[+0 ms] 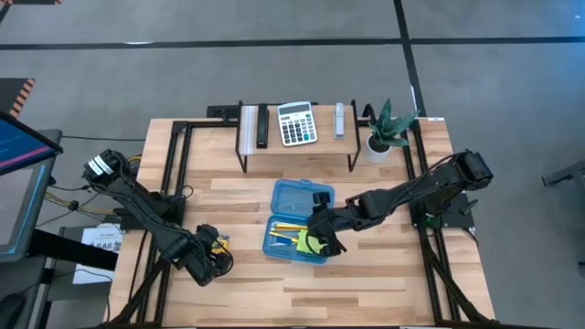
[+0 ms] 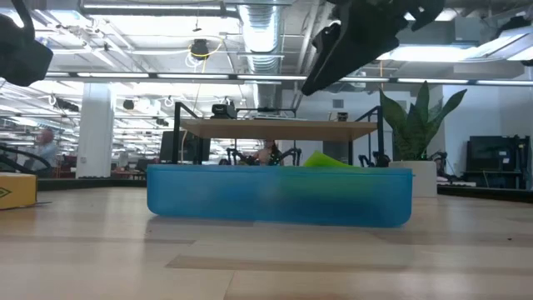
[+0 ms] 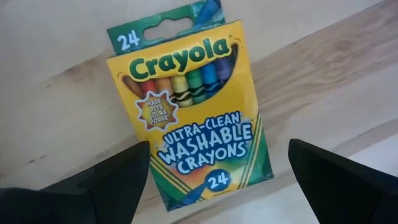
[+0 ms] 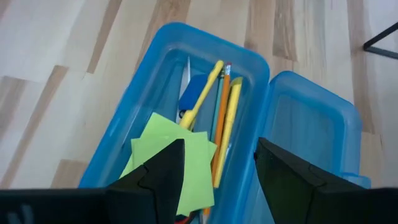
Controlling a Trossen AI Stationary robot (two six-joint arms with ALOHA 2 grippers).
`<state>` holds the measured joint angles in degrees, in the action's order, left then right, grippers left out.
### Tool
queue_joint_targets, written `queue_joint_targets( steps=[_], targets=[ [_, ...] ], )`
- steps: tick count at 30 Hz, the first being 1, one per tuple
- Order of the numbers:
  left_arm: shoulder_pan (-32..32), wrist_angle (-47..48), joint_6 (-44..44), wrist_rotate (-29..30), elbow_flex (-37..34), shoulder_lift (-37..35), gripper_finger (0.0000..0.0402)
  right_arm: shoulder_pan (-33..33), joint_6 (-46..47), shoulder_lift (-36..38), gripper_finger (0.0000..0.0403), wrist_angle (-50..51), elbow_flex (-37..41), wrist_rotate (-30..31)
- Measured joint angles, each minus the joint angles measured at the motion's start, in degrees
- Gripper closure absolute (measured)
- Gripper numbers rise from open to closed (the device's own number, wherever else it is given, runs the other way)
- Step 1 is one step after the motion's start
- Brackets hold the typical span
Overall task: Pack school essentials
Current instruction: Put the crayon box into the blue supply box
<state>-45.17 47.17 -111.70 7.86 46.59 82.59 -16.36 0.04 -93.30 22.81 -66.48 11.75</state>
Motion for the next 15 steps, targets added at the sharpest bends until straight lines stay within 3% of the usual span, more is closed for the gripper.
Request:
queue_joint_targets(
  steps=[9, 15],
  targets=[
    [0.7, 0.4, 1.5, 0.5, 0.0, 0.0, 0.0035, 0.0, 2.5, 0.0, 0.0188, -0.1, 0.0, 0.0],
    [0.7, 1.3, 1.5, 4.0, 0.0, 0.0, 0.0035, 0.0, 3.0, 0.0, 0.0188, -0.1, 0.0, 0.0]
  ],
)
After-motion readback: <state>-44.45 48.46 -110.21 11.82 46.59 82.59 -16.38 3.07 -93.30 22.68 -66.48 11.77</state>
